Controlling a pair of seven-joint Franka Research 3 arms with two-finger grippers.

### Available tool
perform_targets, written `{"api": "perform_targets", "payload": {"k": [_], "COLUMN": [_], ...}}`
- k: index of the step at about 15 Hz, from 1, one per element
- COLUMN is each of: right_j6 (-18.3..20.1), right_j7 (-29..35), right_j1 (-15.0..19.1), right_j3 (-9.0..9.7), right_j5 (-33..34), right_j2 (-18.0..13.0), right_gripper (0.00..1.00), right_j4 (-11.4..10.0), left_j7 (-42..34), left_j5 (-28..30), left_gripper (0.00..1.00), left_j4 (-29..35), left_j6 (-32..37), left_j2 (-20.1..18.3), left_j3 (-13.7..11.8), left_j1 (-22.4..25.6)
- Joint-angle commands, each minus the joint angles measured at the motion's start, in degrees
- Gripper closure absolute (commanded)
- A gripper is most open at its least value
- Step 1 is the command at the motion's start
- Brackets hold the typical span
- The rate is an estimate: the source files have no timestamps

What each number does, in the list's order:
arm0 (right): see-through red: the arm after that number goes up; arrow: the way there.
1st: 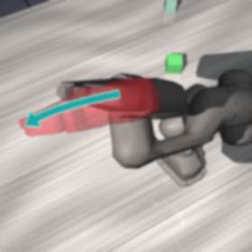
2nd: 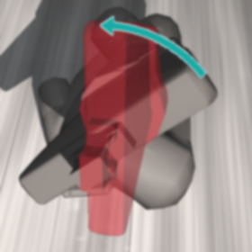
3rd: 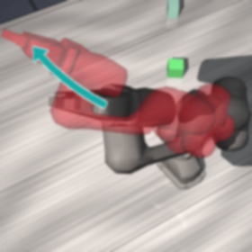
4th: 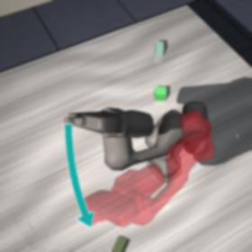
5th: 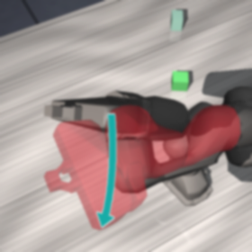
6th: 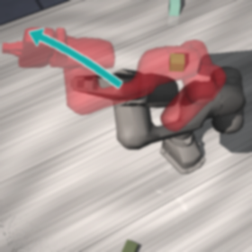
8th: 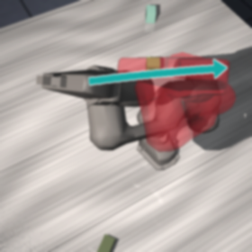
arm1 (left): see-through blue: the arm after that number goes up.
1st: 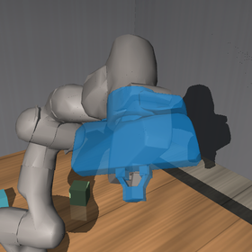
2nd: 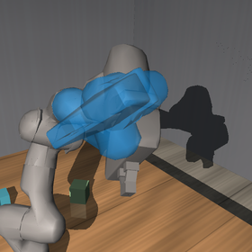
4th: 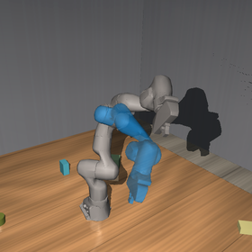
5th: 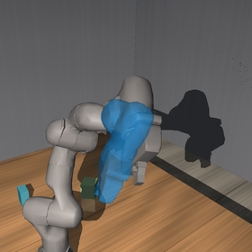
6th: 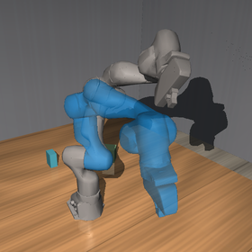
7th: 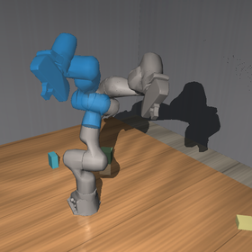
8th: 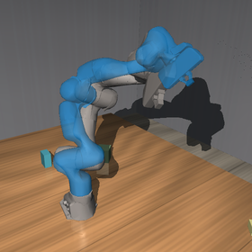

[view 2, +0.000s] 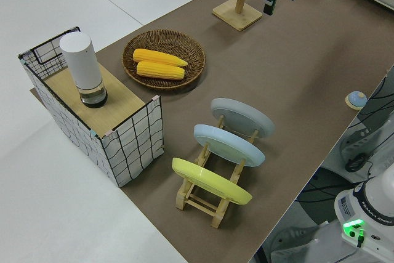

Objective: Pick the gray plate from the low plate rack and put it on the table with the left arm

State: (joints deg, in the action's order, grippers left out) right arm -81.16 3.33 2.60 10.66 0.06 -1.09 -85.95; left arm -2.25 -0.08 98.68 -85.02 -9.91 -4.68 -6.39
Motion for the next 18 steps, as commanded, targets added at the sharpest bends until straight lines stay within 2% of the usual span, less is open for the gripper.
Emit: {"api": "perform_targets", "payload": {"k": [1,5,6,10,16,18], "right_j6": [0.8,0.8,0.8,0.8,0.8,0.8], "right_j7": [0.0,0.0,0.0,-0.1,0.0,0.0], "right_j1": [0.6,0.6,0.6,0.6,0.6,0.6], "right_j3": [0.33,0.33,0.33,0.33,0.33,0.33], "right_j5": [-0.6,-0.6,-0.6,-0.6,-0.6,-0.6], "right_j2": [-0.1,-0.1,-0.1,-0.1,-0.1,-0.1], "right_gripper": [0.011,0.011,0.011,0.013,0.011,0.011], "right_j4": [0.3,0.3,0.3,0.3,0.3,0.3], "left_j7": [-1.3,-5.3,-5.4,-5.3,-5.8,-6.5], "left_j5": [-0.4,-4.9,-6.8,-8.5,-8.7,-11.6], "left_gripper": [0.01,0.01,0.01,0.01,0.01,0.01], "left_j4": [0.3,0.3,0.6,4.2,14.8,17.8], "left_j6": [0.0,0.4,0.4,-1.0,-10.2,-13.0], "left_j2": [-1.4,-1.6,-1.6,-1.7,-4.6,-5.2], "left_j3": [-4.8,-8.8,-8.9,-8.9,-9.6,-9.6], "left_j1": [-0.1,-0.1,-0.1,-0.1,1.5,1.9]}}
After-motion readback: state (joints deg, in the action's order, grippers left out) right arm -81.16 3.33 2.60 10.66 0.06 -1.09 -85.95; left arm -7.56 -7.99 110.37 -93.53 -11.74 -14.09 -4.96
